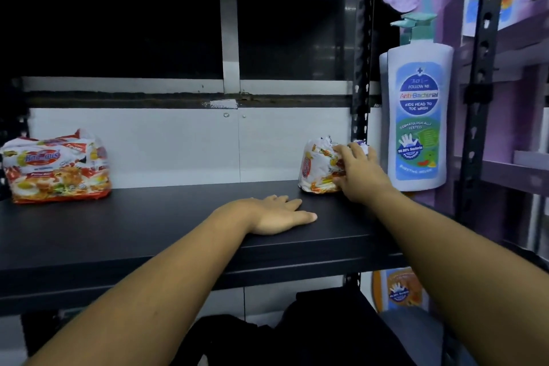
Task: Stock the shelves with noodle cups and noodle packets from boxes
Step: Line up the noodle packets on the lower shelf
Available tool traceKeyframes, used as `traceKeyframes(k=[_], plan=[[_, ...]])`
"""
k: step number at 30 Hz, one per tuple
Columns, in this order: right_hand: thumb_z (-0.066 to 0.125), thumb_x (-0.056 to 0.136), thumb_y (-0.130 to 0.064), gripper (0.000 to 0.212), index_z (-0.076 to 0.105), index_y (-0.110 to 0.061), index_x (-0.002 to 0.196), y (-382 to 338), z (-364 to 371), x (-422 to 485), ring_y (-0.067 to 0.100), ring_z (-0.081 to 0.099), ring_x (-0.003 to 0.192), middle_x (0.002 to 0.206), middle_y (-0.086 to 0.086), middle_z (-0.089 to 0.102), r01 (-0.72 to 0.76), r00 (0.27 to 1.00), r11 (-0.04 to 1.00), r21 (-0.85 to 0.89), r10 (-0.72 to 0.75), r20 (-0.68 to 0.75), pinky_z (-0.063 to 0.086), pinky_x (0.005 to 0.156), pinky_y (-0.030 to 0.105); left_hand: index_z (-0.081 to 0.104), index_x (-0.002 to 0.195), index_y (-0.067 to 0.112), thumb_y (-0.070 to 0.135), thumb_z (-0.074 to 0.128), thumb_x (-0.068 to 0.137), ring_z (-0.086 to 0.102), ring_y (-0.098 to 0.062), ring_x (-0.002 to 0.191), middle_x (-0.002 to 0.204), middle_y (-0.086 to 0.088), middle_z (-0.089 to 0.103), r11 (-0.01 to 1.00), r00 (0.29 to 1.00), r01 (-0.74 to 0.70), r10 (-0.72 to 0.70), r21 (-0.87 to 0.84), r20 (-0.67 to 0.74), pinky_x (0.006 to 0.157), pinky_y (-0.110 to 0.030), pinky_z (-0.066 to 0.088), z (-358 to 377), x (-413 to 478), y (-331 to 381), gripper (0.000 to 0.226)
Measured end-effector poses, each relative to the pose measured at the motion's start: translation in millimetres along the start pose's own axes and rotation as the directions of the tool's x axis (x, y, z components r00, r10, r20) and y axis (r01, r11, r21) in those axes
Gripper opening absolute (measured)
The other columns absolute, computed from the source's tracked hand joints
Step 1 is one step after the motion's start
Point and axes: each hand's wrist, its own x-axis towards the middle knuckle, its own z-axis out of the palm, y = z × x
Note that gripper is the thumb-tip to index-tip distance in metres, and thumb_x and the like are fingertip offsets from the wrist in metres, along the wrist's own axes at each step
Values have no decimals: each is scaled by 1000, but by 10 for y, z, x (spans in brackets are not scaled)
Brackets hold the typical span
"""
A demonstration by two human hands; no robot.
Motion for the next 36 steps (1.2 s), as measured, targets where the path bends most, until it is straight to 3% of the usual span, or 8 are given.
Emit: traceKeyframes(k=[4, 7, 14, 19, 21, 23, 28, 36], plan=[[66, 92, -47, 74, 24, -35, 152, 58, 87, 243, 40, 23, 147, 158, 0, 31, 4, 999, 980, -198, -10, -34, 29, 115, 56, 13, 164, 36, 87, 17, 83, 3, -17, 159, 173, 6, 8, 1000, 1000, -17, 17, -5, -11, 124, -60, 5, 15, 49, -43, 96], [65, 91, -48, 73, 25, -33, 151, 80, 122, 389, 35, 36, 136, 152, 2, 41, 22, 998, 952, -306, -40, -51, 35, 108, 49, 14, 164, 35, 83, 21, 93, 3, -15, 159, 173, 7, 8, 1000, 999, -28, 27, -12, -21, 125, -57, 6, 19, 47, -40, 86], [61, 97, -30, 79, 10, -35, 157, 180, 205, 514, 39, 18, 150, 167, 10, 11, 57, 996, 936, -347, -79, -48, 30, 115, 51, 14, 164, 38, 81, 23, 95, 0, -14, 159, 173, 8, 5, 999, 1000, -26, 25, -29, -18, 125, -57, 3, -4, -1, -32, 82], [65, 89, -23, 66, 31, -27, 145, -14, 226, 458, 37, 41, 121, 139, 10, 37, 69, 985, 970, -232, -103, -137, 50, 91, 52, 13, 164, 39, 81, 24, 95, -1, -13, 159, 173, 9, 4, 999, 999, -29, 28, -33, -14, 126, -55, 3, -15, -28, -23, 81], [66, 90, -27, 73, 27, -28, 151, -9, 261, 443, 40, 37, 128, 145, 11, 31, 99, 991, 990, -102, -107, -79, 49, 96, 54, 13, 164, 39, 81, 25, 95, -1, -12, 159, 173, 9, 4, 999, 1000, -27, 27, -38, -14, 126, -54, 3, -19, -44, -18, 82], [68, 92, -35, 83, 18, -31, 158, 40, 294, 431, 42, 24, 141, 158, 13, 18, 166, 986, 986, -24, -166, 18, 36, 112, 54, 13, 164, 39, 81, 25, 95, -1, -12, 159, 173, 9, 4, 999, 1000, -24, 23, -40, -17, 126, -54, 3, -23, -55, -11, 81], [52, 102, -48, 75, 7, -41, 162, 96, 376, 478, 37, -17, 155, 169, 7, -19, 170, 971, 985, 2, -168, 171, 6, 124, 53, 12, 164, 39, 80, 24, 96, -2, -12, 159, 173, 10, 3, 999, 1000, -20, 20, -33, -11, 126, -53, 2, -34, -79, 9, 80], [59, 98, -50, 80, 9, -50, 160, 195, 384, 574, 29, -25, 154, 167, -3, -28, 136, 955, 984, 118, -162, 249, 3, 126, 55, 14, 164, 38, 78, 25, 97, -1, -11, 159, 173, 10, 4, 999, 1000, -21, 21, -38, -15, 126, -53, 3, -39, -96, 18, 79]])
